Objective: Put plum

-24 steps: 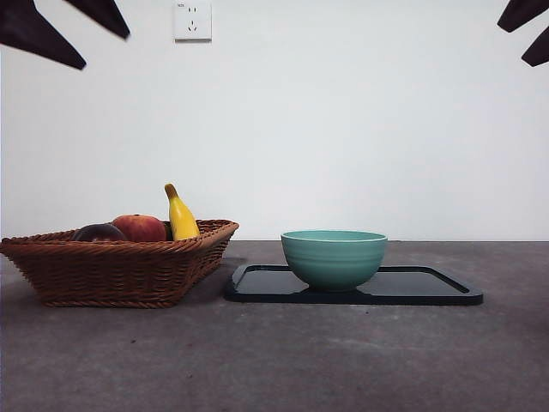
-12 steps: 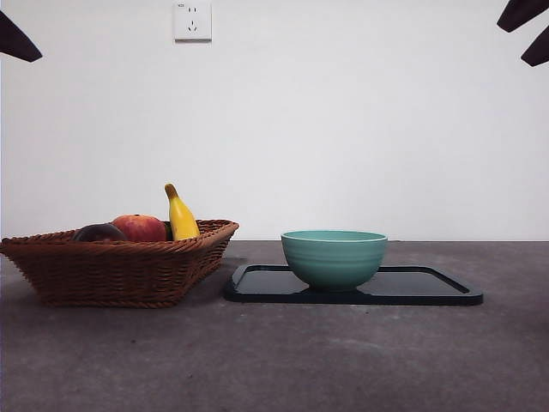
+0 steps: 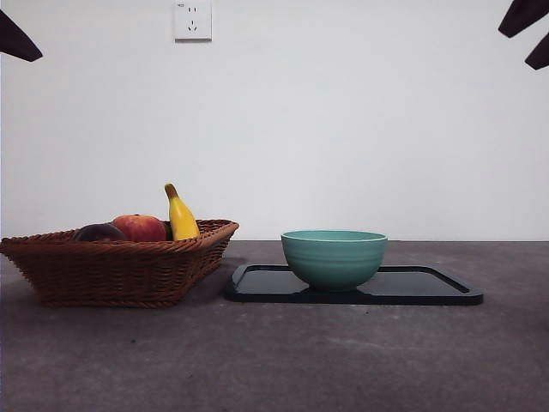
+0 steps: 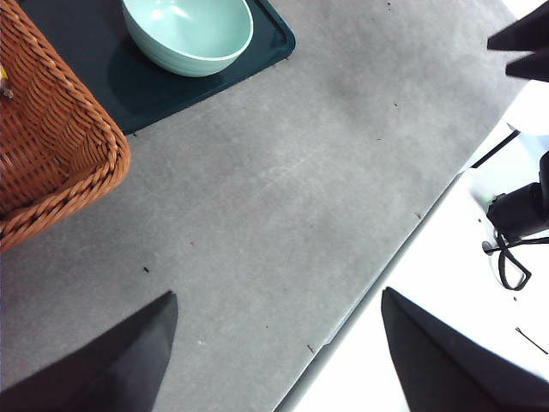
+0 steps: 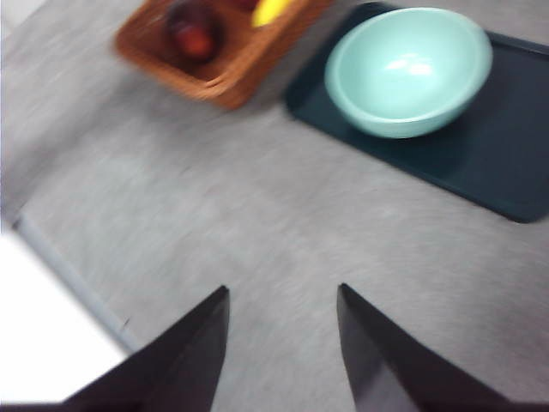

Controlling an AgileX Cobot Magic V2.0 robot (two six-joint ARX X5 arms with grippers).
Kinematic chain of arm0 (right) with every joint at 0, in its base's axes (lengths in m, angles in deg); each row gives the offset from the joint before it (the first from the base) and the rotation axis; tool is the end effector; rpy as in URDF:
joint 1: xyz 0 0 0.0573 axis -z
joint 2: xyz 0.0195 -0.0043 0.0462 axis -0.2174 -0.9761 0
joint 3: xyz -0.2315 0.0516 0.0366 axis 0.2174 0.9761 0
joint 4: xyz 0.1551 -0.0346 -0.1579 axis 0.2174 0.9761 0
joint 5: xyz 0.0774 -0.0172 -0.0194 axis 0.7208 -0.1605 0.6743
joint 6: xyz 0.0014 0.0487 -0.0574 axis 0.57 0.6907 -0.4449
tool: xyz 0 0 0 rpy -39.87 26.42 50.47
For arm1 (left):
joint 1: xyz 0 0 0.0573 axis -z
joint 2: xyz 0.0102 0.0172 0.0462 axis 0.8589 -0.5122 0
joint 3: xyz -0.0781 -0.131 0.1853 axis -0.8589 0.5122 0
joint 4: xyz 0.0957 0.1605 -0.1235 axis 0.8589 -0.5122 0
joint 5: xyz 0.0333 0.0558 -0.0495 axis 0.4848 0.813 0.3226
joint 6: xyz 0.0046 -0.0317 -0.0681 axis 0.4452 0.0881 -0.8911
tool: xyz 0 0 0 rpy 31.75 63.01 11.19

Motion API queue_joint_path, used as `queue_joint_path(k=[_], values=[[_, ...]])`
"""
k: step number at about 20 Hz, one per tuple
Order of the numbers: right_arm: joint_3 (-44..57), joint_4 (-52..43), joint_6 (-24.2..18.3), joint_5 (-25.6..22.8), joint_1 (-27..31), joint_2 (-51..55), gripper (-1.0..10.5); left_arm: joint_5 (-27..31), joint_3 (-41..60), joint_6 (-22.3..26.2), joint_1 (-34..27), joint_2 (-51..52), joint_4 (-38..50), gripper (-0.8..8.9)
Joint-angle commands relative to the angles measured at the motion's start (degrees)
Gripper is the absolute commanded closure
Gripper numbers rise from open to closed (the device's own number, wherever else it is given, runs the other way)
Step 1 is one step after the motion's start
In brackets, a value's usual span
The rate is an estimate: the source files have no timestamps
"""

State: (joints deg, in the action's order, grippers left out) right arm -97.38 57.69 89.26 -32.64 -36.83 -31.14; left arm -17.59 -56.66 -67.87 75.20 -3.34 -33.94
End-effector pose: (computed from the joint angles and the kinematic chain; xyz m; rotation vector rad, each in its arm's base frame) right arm 0.1197 0.0769 0.2611 0.1068 0.7503 0.6956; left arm 0.1444 -0.0792 0.2827 -0.0434 0.8510 -0.9295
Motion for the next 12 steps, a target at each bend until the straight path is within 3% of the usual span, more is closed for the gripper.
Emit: queue_joint_path(k=[1,5,12], values=[[-0.7,-3.1,7.5,-1.6,-0.2,-1.8,7.3,-0.2,-0.7,1.2,0.2,-0.3,0.4,4.40],[-4.0,-7.8,10.5,-2.8,1.8,-9.7,6.7,-0.2,-0.7,1.2,0.2,-0.3,0.4,4.40],[-19.4,-9.3,7.3,-2.8,7.6,-33.2,6.7,-0.2,-0.7,1.2,0.2,-0.3,0.5,4.40]])
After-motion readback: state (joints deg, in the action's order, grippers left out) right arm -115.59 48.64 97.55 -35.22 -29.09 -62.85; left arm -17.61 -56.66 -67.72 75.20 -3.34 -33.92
